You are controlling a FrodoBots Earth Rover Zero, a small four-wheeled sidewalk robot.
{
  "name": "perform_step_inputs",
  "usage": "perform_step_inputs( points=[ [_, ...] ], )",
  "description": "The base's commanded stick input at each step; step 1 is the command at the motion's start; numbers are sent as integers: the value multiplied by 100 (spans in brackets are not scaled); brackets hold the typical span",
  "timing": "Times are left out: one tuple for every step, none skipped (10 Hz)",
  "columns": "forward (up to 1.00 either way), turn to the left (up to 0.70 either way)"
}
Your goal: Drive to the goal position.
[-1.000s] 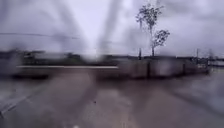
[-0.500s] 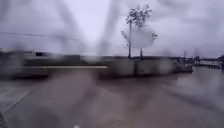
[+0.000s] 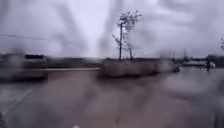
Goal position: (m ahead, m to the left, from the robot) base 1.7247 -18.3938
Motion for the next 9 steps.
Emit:
perform_step_inputs(
  points=[
    [-70, 30],
    [-63, 14],
    [-42, 1],
    [0, 0],
    [0, 0],
    [0, 0],
    [0, 0],
    [0, 0],
    [0, 0]
  ],
)
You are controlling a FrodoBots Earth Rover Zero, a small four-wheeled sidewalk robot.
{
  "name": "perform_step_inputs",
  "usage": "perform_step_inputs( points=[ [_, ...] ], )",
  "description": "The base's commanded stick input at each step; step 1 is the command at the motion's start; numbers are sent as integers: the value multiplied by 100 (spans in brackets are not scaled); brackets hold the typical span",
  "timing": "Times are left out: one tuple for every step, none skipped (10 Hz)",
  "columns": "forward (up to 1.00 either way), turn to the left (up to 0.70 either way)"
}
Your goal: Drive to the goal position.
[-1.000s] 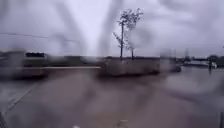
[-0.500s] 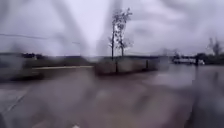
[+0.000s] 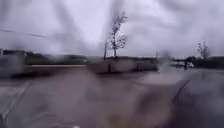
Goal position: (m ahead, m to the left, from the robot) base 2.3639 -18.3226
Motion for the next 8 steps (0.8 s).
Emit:
perform_step_inputs(
  points=[
    [0, 0],
    [0, 0],
    [0, -17],
    [0, -45],
    [0, -70],
    [0, -70],
    [0, -70],
    [0, -70]
  ],
)
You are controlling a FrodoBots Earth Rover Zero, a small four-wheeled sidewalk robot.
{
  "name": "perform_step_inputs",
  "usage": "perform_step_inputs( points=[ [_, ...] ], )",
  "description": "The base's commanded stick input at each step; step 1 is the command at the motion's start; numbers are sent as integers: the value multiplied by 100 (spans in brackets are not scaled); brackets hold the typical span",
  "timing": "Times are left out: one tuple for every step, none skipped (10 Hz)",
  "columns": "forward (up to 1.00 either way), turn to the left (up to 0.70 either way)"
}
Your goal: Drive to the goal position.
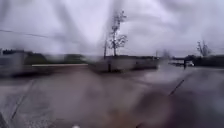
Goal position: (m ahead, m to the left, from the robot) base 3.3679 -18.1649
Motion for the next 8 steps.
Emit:
perform_step_inputs(
  points=[
    [0, -70],
    [0, -70],
    [0, -70],
    [0, -70],
    [0, -70],
    [0, -70],
    [0, -70],
    [0, -70]
  ],
)
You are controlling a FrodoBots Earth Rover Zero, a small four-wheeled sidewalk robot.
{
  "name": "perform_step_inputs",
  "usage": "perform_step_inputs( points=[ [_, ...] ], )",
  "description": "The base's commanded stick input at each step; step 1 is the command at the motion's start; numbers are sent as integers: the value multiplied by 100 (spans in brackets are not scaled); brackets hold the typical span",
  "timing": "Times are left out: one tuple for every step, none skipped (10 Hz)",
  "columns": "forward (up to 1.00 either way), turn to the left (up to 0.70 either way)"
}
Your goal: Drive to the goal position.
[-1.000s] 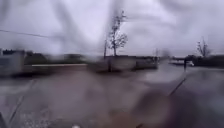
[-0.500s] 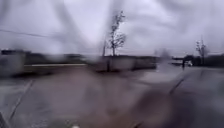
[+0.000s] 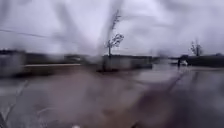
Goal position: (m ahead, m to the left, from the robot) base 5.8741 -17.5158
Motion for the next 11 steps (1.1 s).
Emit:
perform_step_inputs(
  points=[
    [0, -70],
    [0, -70],
    [0, -70],
    [0, -70],
    [0, -70],
    [0, -70],
    [0, -70],
    [0, -70],
    [0, -70],
    [0, -70],
    [0, -70]
  ],
)
